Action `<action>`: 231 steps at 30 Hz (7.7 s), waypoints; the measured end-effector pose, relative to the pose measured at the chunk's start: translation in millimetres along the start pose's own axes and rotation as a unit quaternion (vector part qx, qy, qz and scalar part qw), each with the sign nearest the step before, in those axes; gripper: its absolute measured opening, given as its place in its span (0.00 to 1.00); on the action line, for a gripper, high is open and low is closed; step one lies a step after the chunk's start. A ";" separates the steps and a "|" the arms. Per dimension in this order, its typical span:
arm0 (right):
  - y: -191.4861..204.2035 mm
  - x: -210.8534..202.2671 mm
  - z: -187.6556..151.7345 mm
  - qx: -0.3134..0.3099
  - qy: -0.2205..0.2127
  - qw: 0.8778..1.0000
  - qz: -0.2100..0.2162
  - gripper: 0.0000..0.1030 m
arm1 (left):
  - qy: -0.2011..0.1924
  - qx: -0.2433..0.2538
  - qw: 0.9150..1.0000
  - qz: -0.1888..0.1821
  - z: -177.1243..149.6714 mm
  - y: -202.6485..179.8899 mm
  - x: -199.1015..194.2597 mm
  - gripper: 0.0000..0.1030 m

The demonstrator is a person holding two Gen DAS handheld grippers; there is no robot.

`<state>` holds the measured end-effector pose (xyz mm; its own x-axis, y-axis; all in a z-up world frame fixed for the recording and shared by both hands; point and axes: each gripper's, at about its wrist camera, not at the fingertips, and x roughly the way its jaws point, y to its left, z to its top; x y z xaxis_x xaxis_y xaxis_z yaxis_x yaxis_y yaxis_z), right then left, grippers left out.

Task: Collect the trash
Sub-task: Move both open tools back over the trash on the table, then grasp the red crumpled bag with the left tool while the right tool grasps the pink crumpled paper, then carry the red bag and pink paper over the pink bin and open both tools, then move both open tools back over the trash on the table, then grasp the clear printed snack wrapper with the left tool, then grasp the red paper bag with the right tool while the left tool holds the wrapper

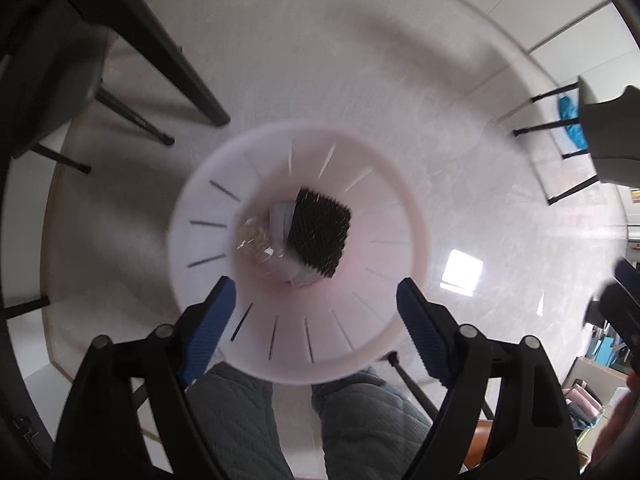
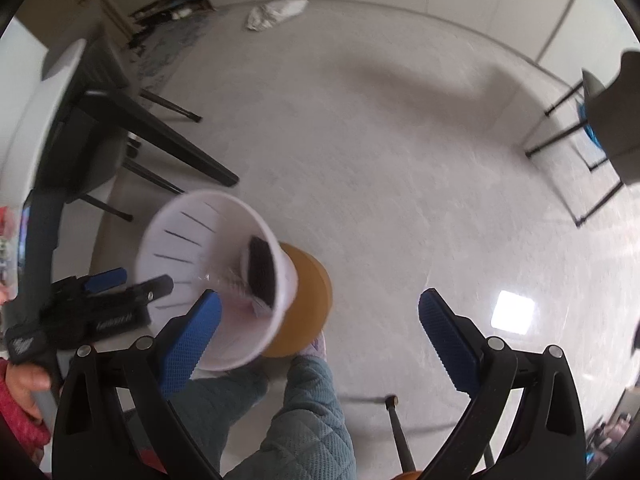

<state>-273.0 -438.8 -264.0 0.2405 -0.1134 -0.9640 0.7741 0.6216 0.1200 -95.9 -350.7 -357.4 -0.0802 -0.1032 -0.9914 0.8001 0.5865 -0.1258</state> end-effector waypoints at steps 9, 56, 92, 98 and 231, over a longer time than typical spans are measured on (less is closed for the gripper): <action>62.2 -113.9 48.1 -0.090 -0.102 0.989 0.060 0.95 | -0.148 -0.009 0.989 -0.021 -26.9 22.3 -187.8 0.88; 414.5 -50.9 -51.5 -0.492 0.019 0.857 0.153 0.70 | -0.172 -0.339 0.919 0.101 -262.5 341.4 -219.1 0.38; 175.8 44.3 8.4 -0.256 0.089 0.959 0.077 0.47 | -0.202 -0.054 0.977 0.040 -97.5 136.7 -252.8 0.38; 146.0 37.3 15.5 -0.238 0.069 0.968 0.048 0.90 | -0.164 -0.011 0.986 0.014 -66.8 86.6 -219.7 0.38; 393.8 -65.1 -0.7 -0.191 0.100 0.951 0.223 0.52 | -0.235 -0.279 0.929 0.071 -218.9 368.7 -283.4 0.56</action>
<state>15.8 -186.2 -154.2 0.3493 0.3532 -0.8679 0.3421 0.8142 0.4690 91.6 70.6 -130.5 0.3748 -0.2559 -0.8911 0.3405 0.9320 -0.1244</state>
